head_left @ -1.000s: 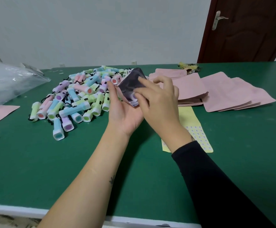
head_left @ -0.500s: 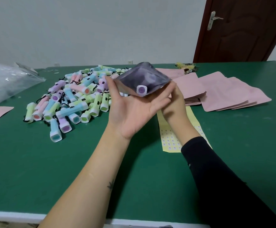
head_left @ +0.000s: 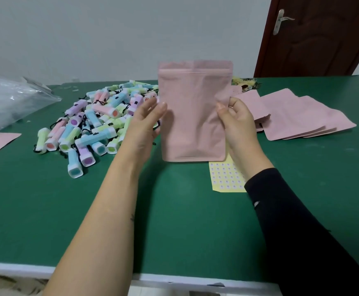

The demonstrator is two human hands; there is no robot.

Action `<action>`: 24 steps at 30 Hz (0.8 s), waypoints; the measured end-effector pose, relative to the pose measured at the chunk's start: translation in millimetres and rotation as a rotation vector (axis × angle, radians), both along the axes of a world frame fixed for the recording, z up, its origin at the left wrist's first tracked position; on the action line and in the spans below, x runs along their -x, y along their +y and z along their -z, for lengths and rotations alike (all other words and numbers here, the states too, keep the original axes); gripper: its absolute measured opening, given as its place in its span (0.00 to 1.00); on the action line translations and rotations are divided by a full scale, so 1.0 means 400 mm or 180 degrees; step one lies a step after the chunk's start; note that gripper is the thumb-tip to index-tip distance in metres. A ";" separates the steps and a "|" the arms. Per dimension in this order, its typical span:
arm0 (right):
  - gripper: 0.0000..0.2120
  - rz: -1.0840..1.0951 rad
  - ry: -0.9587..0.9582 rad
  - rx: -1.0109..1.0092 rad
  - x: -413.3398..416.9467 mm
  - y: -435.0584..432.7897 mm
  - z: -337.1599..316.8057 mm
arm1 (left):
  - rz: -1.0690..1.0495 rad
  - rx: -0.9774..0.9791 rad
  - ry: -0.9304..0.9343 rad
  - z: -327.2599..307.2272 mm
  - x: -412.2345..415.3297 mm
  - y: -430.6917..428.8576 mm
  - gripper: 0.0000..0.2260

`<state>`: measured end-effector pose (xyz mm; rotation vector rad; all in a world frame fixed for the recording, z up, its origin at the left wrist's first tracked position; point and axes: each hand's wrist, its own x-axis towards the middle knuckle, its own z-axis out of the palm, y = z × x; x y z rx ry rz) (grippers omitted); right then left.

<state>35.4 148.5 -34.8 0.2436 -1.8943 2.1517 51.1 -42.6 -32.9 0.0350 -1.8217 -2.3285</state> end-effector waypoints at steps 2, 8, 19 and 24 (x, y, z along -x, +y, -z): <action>0.04 -0.0186 -0.0164 0.0110 0.004 -0.004 0.005 | 0.0249 0.0338 -0.0045 0.014 -0.001 0.003 0.20; 0.11 -0.0747 -0.0798 0.0533 0.017 0.003 0.027 | 0.0268 0.0532 -0.0283 0.034 0.006 0.013 0.05; 0.13 -0.0891 -0.1088 0.0539 0.023 0.000 0.043 | 0.0583 0.0390 -0.0571 0.024 -0.004 0.027 0.14; 0.08 -0.1019 -0.1131 0.0372 0.013 -0.002 0.040 | 0.0269 0.0268 -0.0515 0.027 0.002 0.033 0.11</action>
